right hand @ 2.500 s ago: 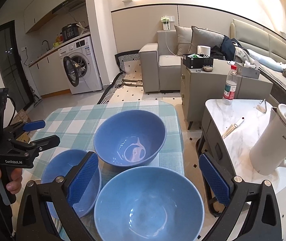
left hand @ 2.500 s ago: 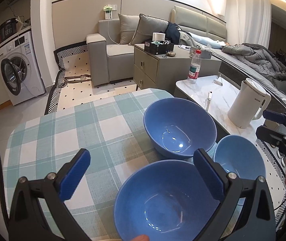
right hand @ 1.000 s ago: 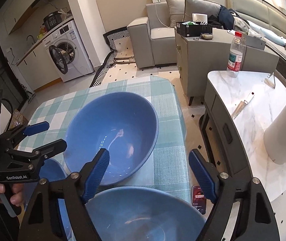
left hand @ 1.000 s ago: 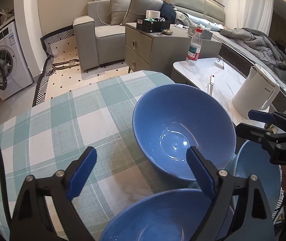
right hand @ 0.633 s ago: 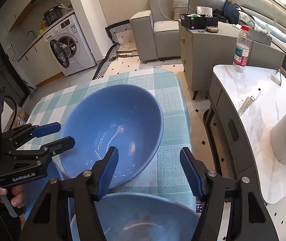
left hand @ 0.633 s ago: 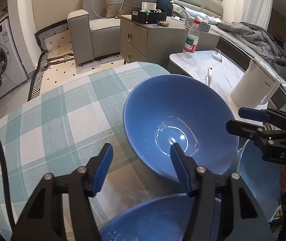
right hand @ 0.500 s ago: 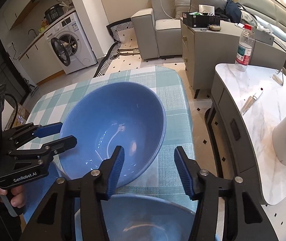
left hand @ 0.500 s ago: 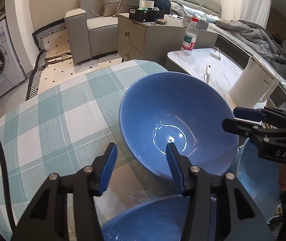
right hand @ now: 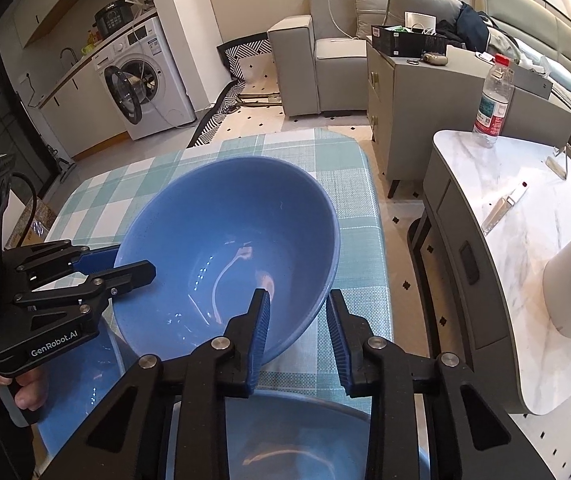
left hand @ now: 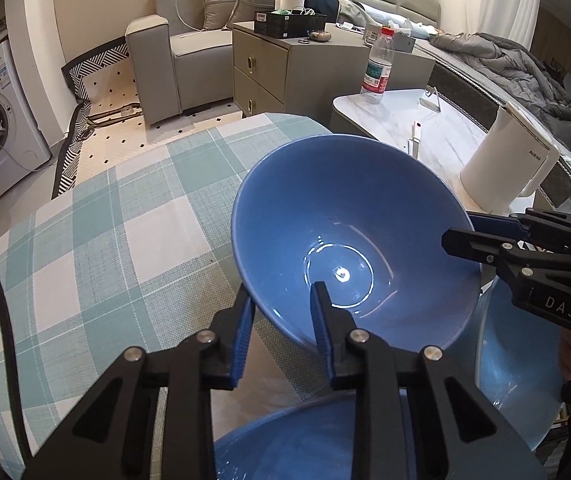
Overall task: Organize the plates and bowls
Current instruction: 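Close both grippers on opposite sides of the blue bowl rim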
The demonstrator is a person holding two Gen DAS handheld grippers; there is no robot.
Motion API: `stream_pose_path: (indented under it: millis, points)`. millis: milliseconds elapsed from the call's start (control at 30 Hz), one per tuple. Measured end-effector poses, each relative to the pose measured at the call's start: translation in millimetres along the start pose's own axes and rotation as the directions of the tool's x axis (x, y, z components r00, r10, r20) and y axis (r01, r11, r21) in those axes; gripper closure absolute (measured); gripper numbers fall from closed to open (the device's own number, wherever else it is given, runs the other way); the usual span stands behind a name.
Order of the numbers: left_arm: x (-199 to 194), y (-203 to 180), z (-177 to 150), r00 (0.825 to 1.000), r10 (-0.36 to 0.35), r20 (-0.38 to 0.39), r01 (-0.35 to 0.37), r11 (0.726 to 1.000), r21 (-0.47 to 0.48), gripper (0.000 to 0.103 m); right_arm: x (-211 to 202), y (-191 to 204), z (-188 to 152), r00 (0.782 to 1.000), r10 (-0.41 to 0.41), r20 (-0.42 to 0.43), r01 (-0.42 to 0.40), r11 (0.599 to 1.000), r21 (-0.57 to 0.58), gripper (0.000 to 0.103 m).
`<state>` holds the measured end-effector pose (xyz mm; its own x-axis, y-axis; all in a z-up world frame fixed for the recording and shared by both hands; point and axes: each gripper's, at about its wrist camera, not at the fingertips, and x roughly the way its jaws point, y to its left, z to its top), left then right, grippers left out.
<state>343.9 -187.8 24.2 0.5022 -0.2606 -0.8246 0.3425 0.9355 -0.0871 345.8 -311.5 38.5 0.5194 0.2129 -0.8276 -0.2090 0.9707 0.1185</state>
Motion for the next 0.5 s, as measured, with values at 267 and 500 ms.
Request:
stream_pose_path:
  millis: [267, 500]
  points:
    - [-7, -1, 2, 1.000, 0.006, 0.022, -0.006, 1.000, 0.000, 0.076, -9, 3, -1, 1.000, -0.005, 0.029, 0.005, 1.000, -0.005, 0.073]
    - [-20, -3, 3, 0.999, 0.007, 0.054, -0.007, 1.000, -0.002, 0.076, -23, 7, -3, 0.998, -0.009, 0.062, 0.010, 1.000, -0.015, 0.073]
